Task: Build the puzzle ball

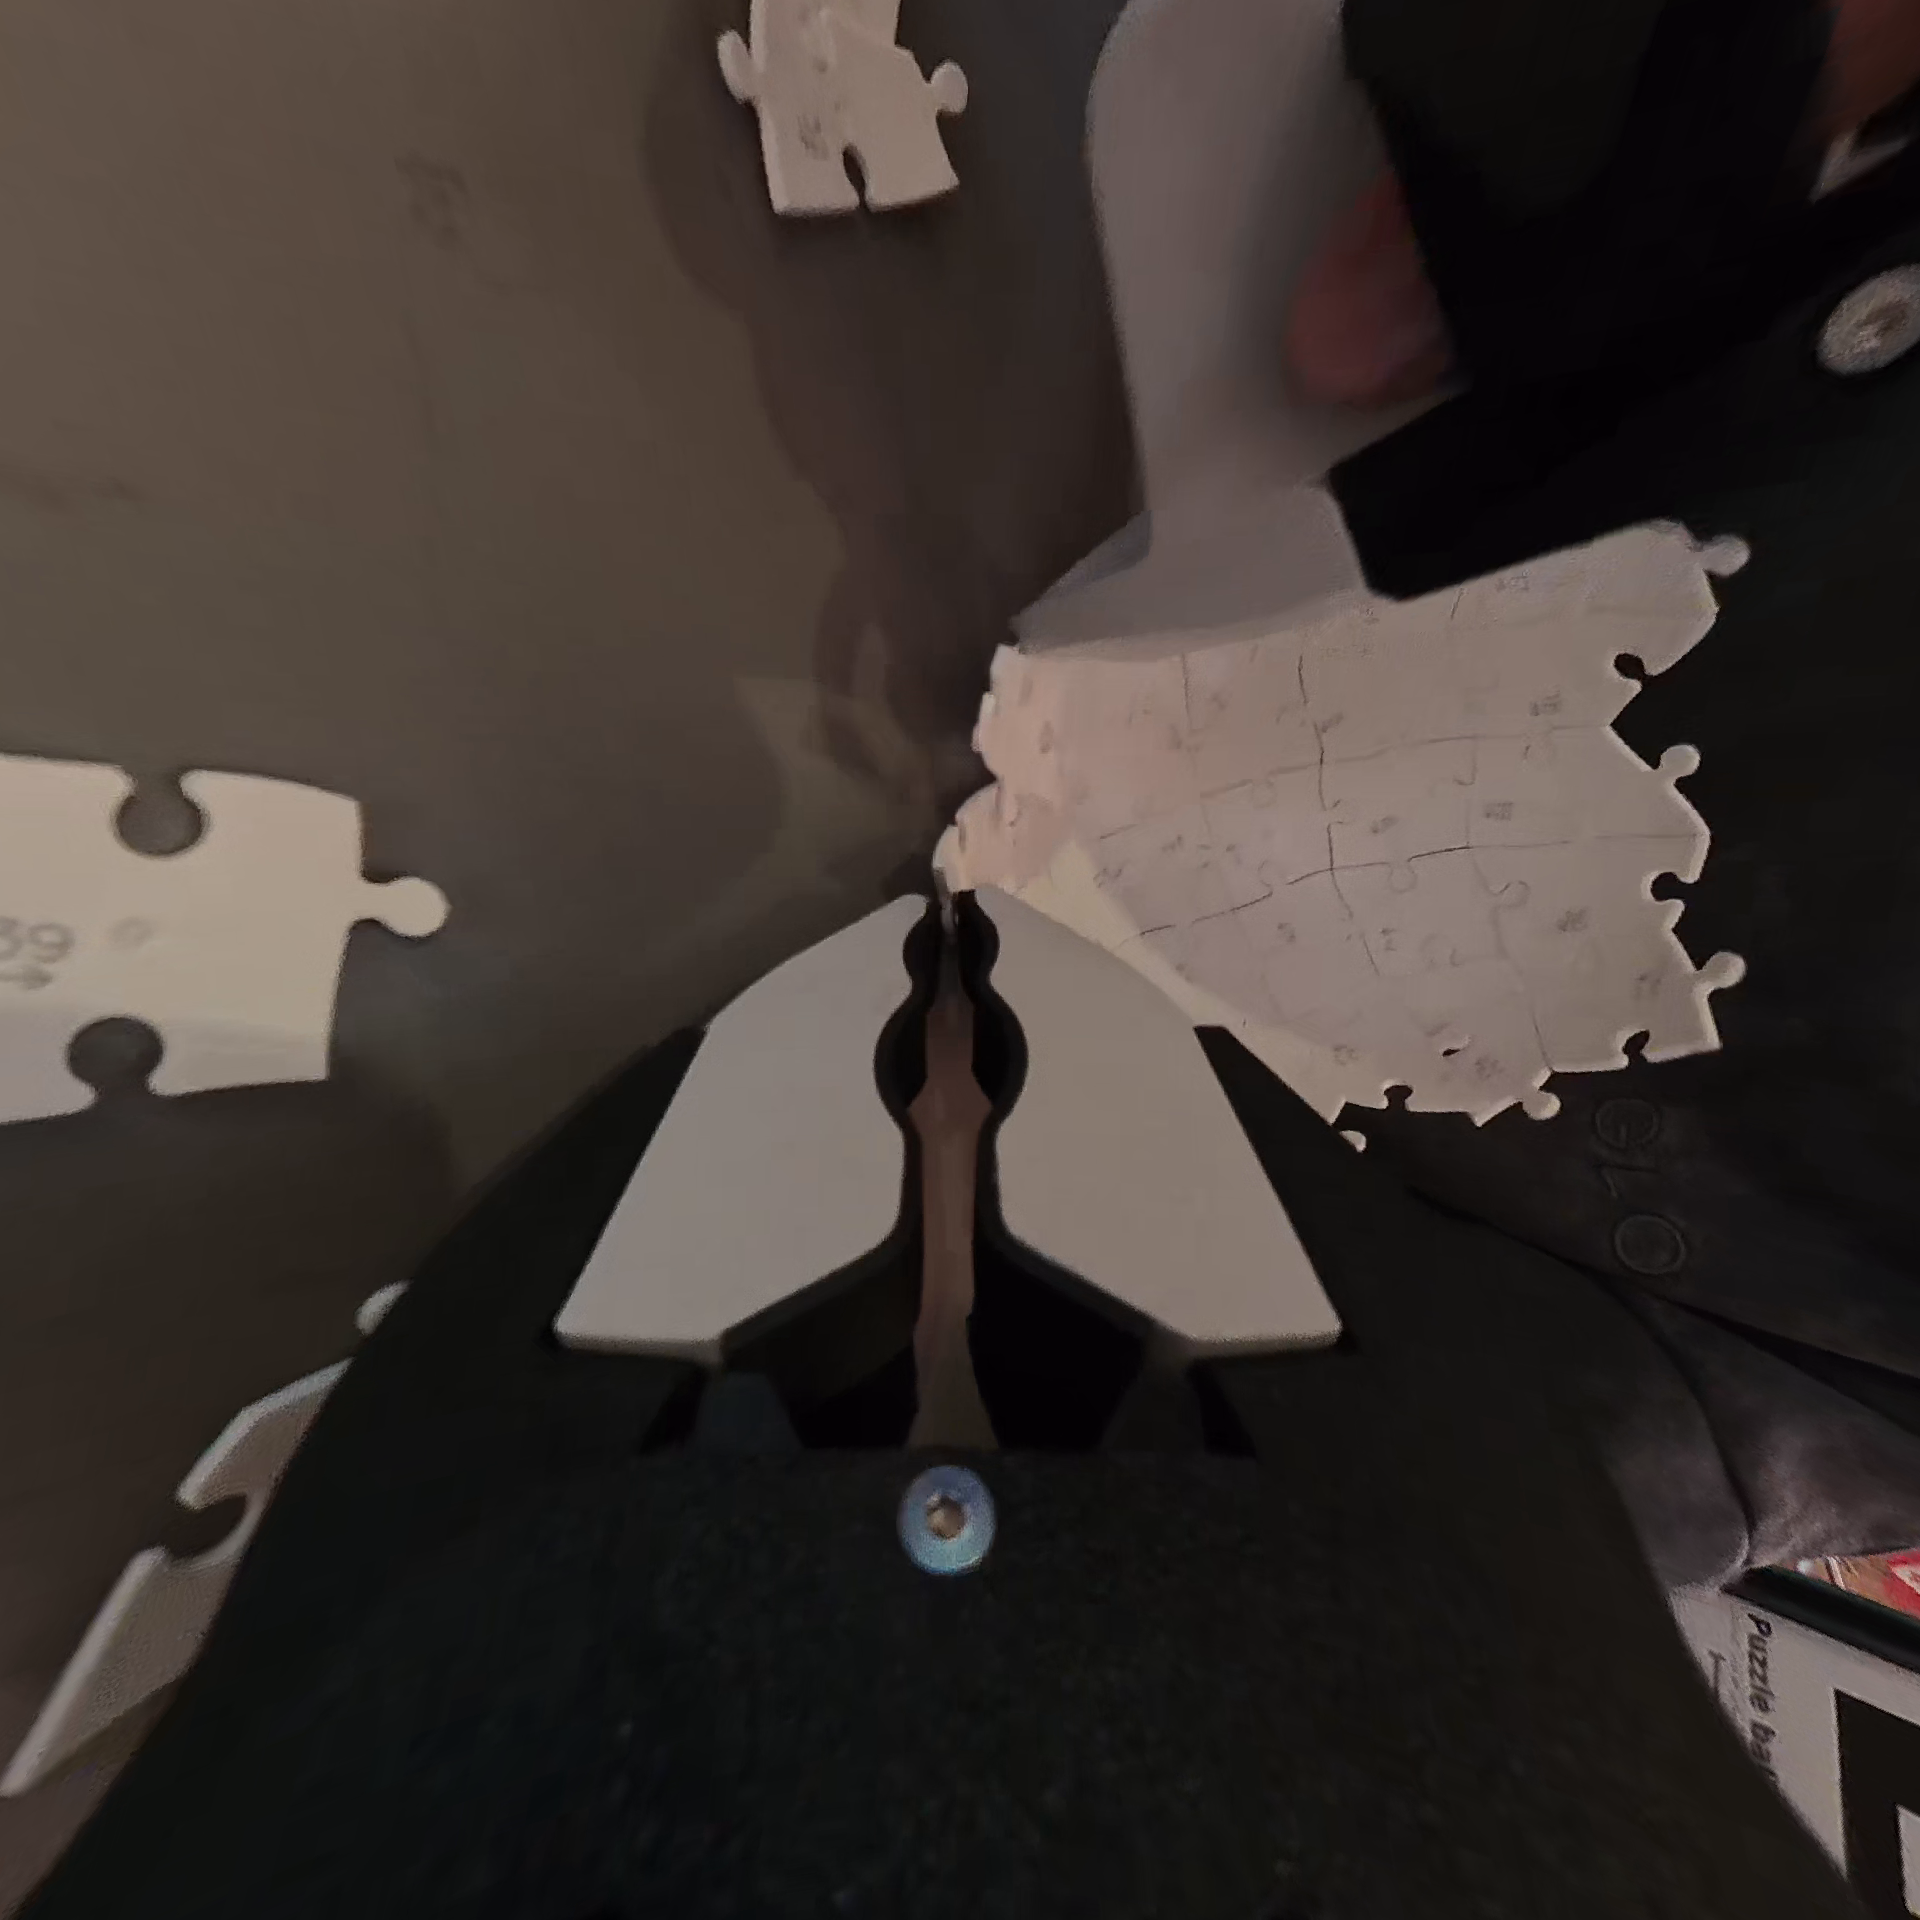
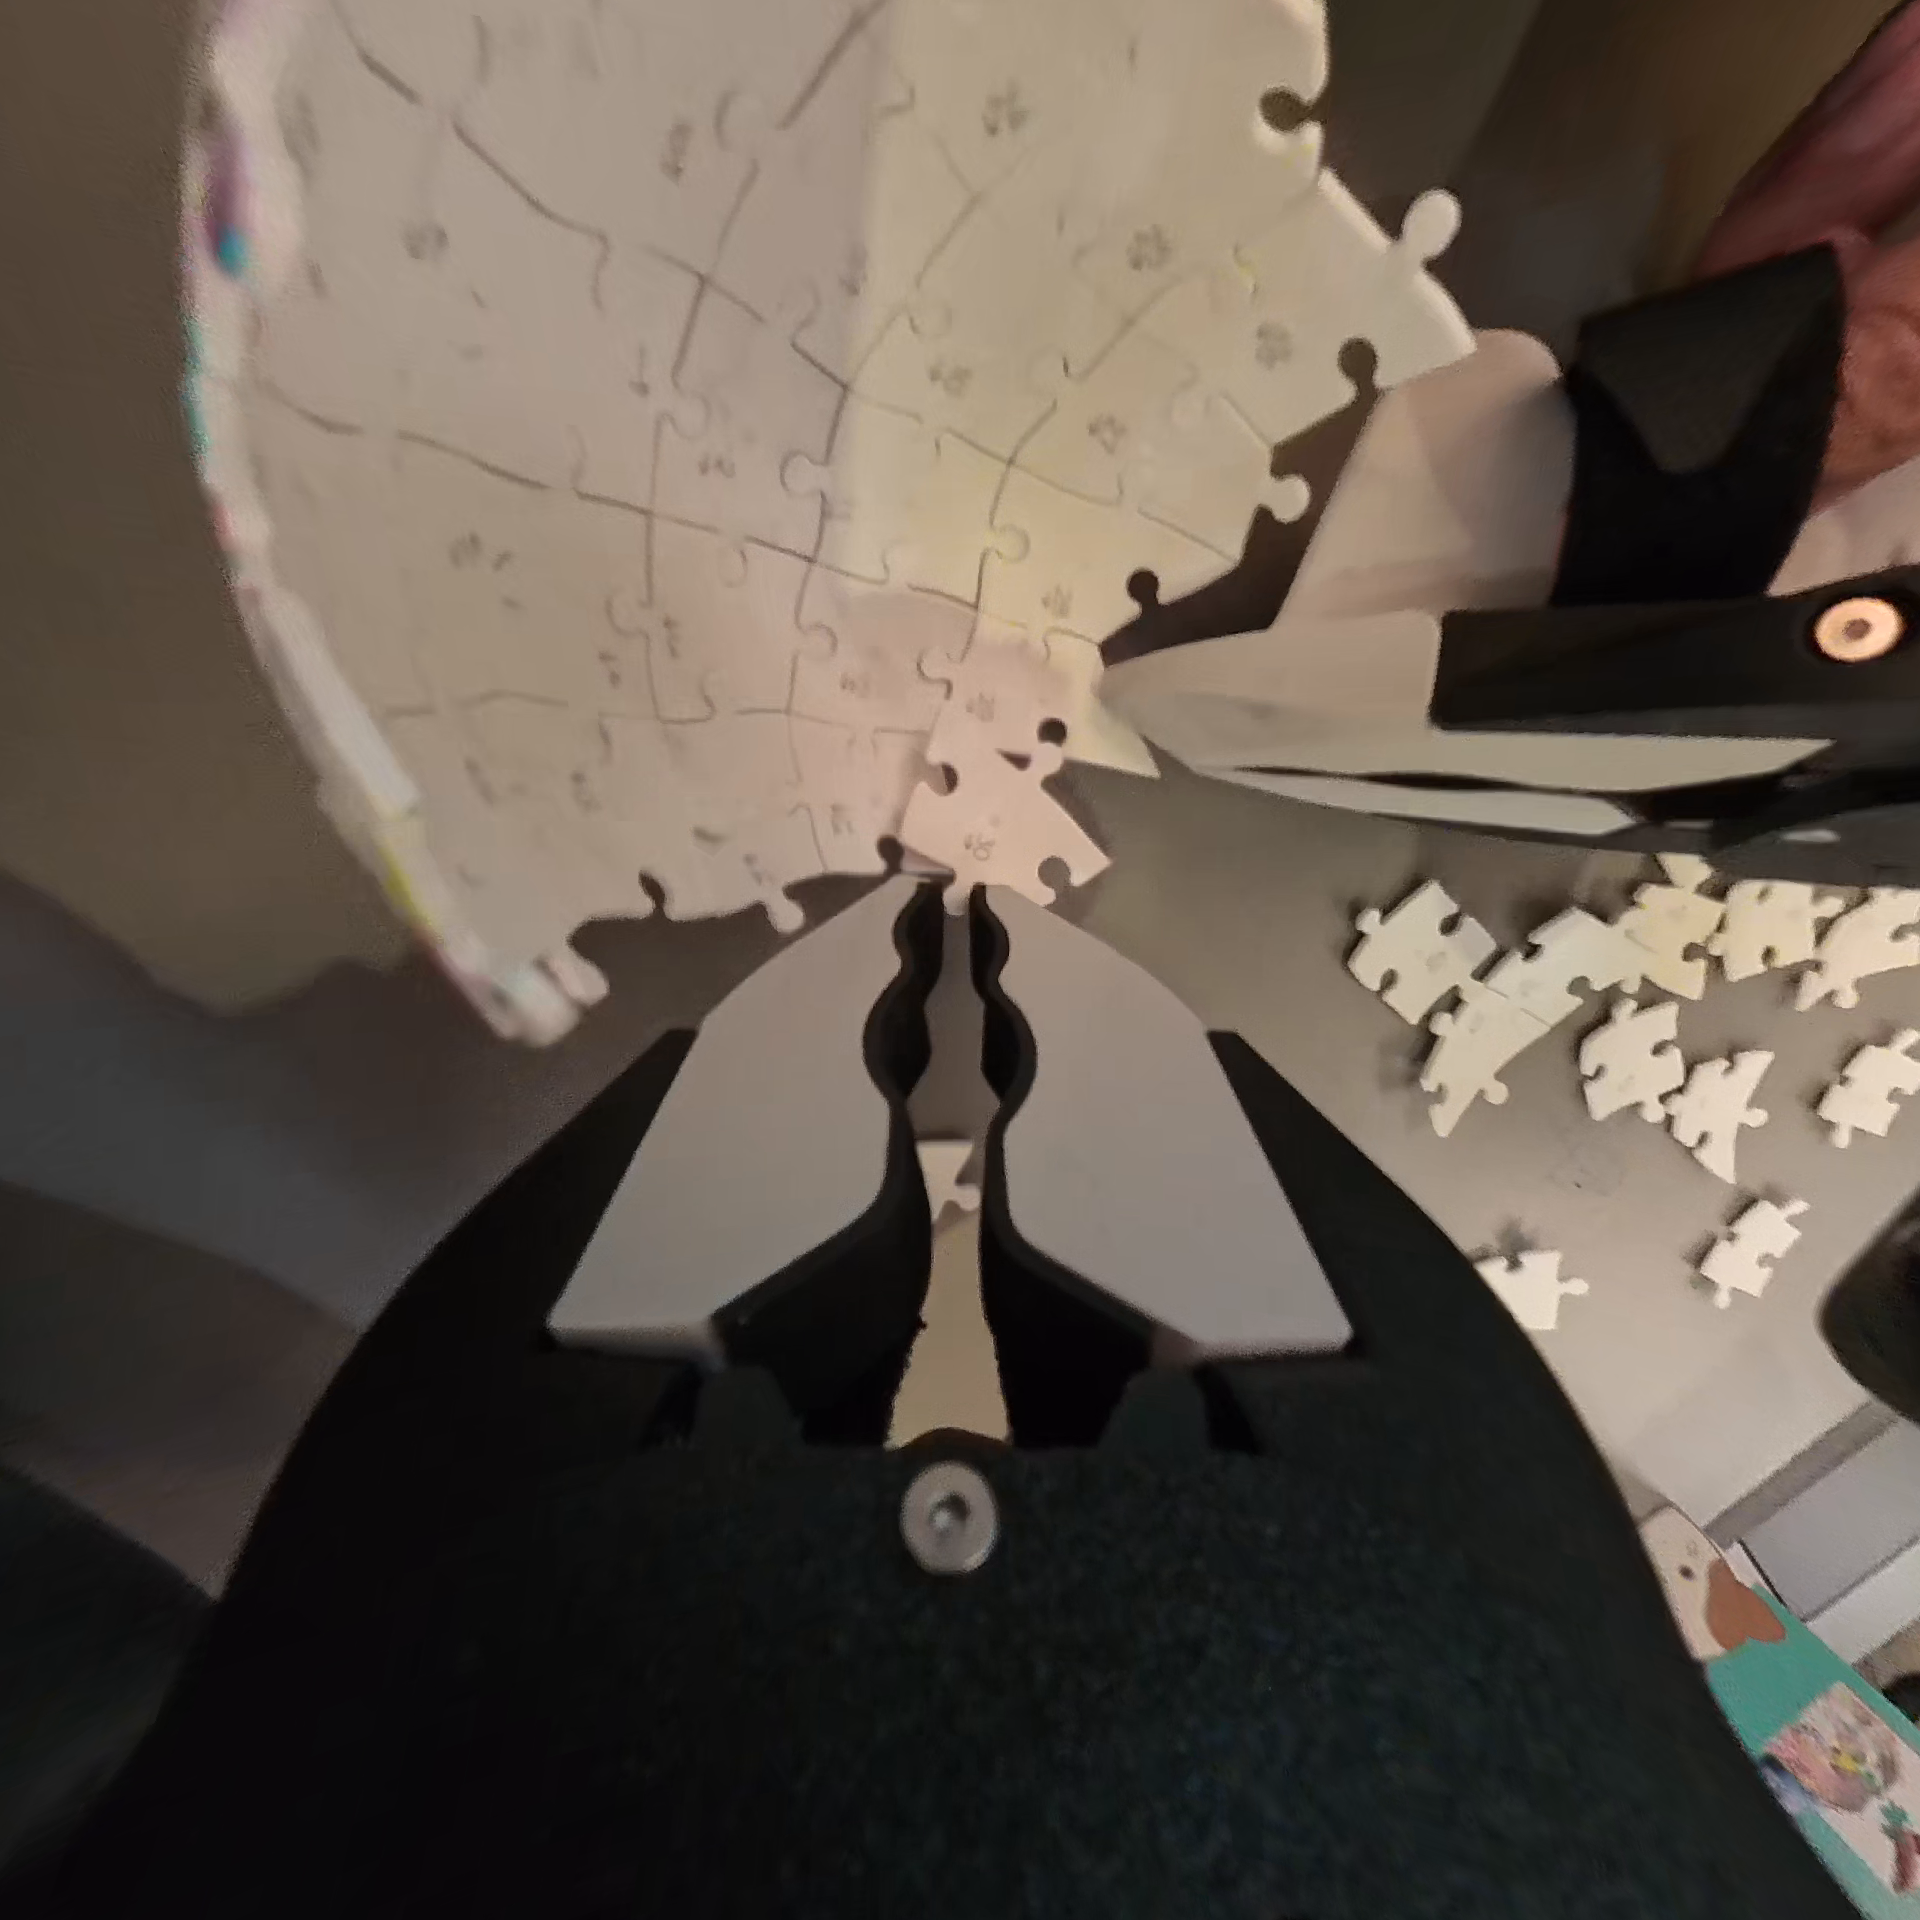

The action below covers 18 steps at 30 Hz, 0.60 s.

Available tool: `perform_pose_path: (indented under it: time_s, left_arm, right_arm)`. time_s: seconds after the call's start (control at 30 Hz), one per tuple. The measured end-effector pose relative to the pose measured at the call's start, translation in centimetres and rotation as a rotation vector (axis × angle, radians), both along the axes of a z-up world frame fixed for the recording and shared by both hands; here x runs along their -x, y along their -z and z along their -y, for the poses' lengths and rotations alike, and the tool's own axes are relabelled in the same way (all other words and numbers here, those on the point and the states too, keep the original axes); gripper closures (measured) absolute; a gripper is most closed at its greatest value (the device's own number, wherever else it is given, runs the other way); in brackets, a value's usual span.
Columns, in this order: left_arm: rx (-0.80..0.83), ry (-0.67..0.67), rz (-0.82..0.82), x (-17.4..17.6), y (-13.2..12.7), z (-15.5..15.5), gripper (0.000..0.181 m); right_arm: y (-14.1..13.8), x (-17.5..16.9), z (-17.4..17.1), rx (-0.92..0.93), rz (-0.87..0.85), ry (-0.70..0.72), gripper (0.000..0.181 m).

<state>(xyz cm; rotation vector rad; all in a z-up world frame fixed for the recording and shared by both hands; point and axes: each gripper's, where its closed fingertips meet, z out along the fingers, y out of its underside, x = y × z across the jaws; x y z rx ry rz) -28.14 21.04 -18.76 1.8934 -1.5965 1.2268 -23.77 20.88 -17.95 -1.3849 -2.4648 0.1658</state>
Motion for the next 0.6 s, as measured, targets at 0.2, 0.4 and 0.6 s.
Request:
perform_pose_path:
  time_s: [0.2,0.4,0.6]
  left_arm:
    - [0.04,0.088,-0.069,0.3,0.0,0.6,0.179]
    - [0.019,0.238,-0.206,1.3,-0.2,0.5,0.179]
    - [0.039,0.314,-0.263,1.2,0.0,0.9,0.179]
  right_arm:
    - [0.4,0.4,0.5,-0.046,0.007,-0.075,0.176]
    - [0.3,0.5,0.5,-0.07,0.014,-0.074,0.176]
    - [0.6,0.9,0.6,-0.049,-0.01,-0.09,0.176]
